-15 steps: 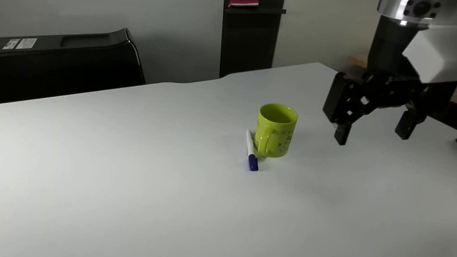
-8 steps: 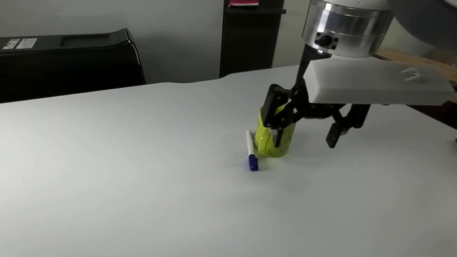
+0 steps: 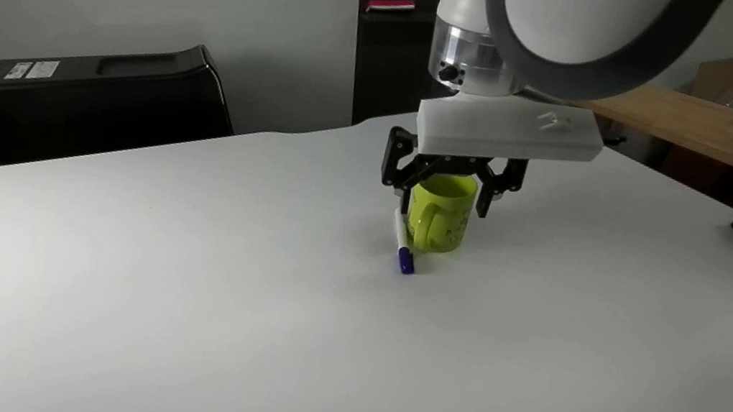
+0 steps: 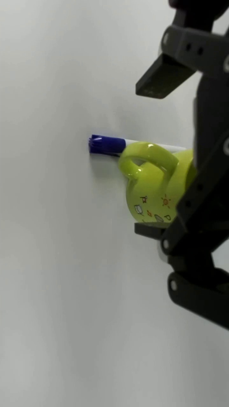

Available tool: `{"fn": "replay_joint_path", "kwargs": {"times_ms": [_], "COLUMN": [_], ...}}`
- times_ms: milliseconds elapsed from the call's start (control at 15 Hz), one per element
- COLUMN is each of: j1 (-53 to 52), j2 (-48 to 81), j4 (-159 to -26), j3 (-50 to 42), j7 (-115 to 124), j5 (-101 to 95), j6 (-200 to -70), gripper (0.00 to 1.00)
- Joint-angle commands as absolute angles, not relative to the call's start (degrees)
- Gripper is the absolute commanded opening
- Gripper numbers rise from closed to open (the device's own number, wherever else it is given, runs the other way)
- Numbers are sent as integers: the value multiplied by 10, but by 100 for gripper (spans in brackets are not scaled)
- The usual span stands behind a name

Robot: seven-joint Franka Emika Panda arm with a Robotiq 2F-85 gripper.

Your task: Put the blue marker inside the yellow mug

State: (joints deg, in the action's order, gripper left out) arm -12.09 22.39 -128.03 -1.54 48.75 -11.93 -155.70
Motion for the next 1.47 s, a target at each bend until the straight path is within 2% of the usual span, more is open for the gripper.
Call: {"fn": "replay_joint_path", "kwargs": {"times_ms": [0, 467, 1400], "j1": [-146, -182, -233], "j2": [268, 330, 368], "j4": [-1229, -1204, -1179], "j3": [-39, -64, -102], "j7": [514, 536, 594], "j5": [-96, -62, -65], "j6": [-1550, -1556, -1566], "gripper": [100, 100, 100]}}
